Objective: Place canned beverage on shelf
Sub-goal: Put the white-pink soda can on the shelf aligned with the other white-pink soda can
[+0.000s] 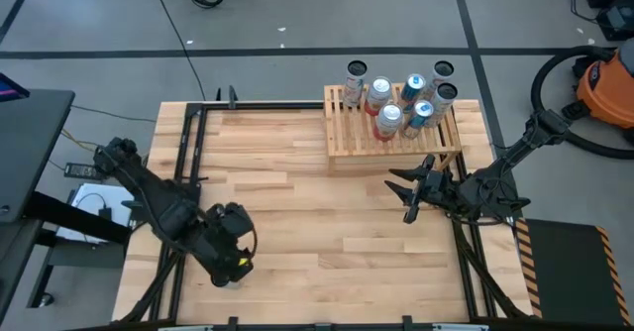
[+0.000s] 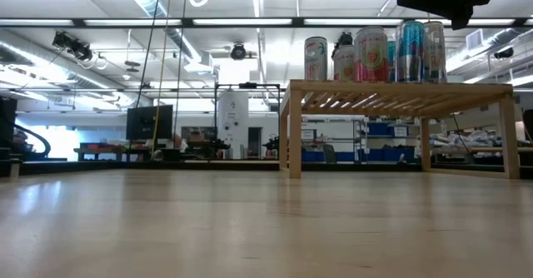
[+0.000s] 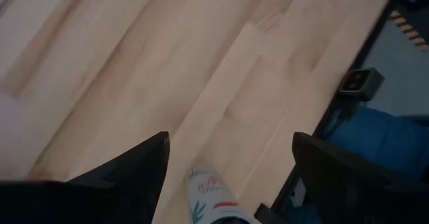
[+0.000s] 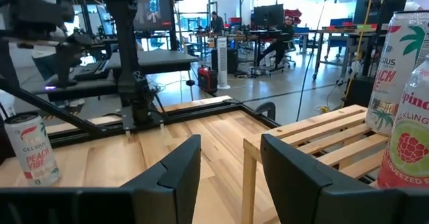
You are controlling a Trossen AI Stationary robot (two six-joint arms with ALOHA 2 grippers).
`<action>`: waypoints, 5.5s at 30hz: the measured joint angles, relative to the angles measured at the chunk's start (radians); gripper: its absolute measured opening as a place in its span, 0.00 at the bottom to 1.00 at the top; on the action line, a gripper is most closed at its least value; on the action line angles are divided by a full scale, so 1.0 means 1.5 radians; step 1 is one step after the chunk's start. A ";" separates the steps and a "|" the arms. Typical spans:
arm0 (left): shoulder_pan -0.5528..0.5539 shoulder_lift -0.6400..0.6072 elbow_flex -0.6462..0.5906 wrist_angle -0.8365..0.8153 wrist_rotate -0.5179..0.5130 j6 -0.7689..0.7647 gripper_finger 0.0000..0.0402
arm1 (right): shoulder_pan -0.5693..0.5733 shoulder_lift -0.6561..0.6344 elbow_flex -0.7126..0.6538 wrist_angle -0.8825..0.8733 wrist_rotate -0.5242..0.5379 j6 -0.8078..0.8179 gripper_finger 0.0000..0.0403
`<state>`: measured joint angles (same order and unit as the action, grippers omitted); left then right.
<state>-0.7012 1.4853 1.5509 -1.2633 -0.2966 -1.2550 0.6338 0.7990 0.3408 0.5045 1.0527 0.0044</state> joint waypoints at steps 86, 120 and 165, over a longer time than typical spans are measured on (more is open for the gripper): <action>-0.185 0.168 0.051 -0.108 0.033 -0.345 0.79 | -0.019 0.026 0.000 -0.033 -0.035 0.135 0.41; -0.176 0.241 0.051 -0.121 0.066 -0.338 0.79 | -0.019 0.026 0.000 -0.033 -0.041 0.135 0.41; -0.064 0.236 0.172 -0.180 0.045 0.111 0.66 | -0.019 0.036 0.000 0.002 -0.298 0.123 0.41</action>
<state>-0.7973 1.8387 1.8093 -1.5333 -0.2293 -1.0891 0.6052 0.8537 0.3405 0.5082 0.6059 0.1886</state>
